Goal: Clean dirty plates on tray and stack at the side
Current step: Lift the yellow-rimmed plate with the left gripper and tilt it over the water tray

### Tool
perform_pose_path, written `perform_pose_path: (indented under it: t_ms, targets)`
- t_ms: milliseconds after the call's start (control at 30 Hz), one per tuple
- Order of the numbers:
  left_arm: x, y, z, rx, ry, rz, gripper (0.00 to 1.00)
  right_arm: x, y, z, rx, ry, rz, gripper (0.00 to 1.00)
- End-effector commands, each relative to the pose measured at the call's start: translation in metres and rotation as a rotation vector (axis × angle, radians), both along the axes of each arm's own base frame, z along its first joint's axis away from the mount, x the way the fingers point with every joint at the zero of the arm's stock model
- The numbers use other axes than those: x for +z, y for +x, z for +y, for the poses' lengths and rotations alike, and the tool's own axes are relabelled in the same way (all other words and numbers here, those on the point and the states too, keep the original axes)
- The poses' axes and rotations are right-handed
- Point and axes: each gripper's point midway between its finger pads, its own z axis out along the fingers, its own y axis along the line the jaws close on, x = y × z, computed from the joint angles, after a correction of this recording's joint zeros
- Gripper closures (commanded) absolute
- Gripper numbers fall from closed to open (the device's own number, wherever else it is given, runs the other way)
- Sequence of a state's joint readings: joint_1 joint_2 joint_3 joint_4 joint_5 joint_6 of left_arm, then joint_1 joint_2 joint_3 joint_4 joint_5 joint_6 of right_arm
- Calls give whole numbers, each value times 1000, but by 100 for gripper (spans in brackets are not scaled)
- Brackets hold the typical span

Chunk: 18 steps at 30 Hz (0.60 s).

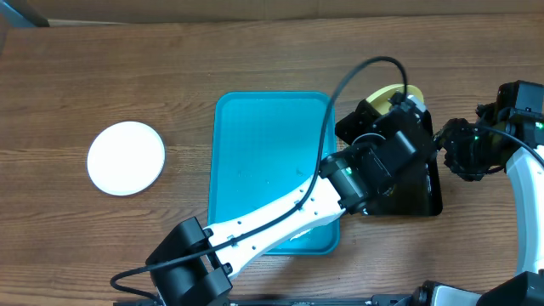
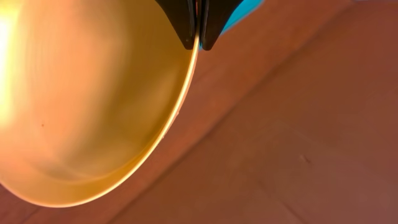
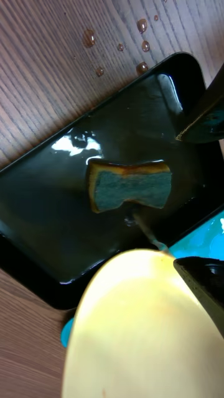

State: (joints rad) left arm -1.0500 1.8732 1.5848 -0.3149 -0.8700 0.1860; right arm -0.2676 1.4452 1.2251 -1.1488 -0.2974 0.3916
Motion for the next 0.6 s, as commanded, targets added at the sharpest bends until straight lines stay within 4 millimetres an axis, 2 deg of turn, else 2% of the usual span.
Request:
perform_pose_path:
  t_ms: [0, 167, 567]
  targets:
    - [27, -1, 4, 11, 121, -96, 96, 3, 2, -4, 0, -17, -12, 39]
    - [34, -4, -3, -25, 175, -124, 96, 3, 2, -4, 0, -17, -11, 39]
    - [38, -3, -5, -29, 169, -137, 96, 3, 1, -3, 0, -16, -8, 39]
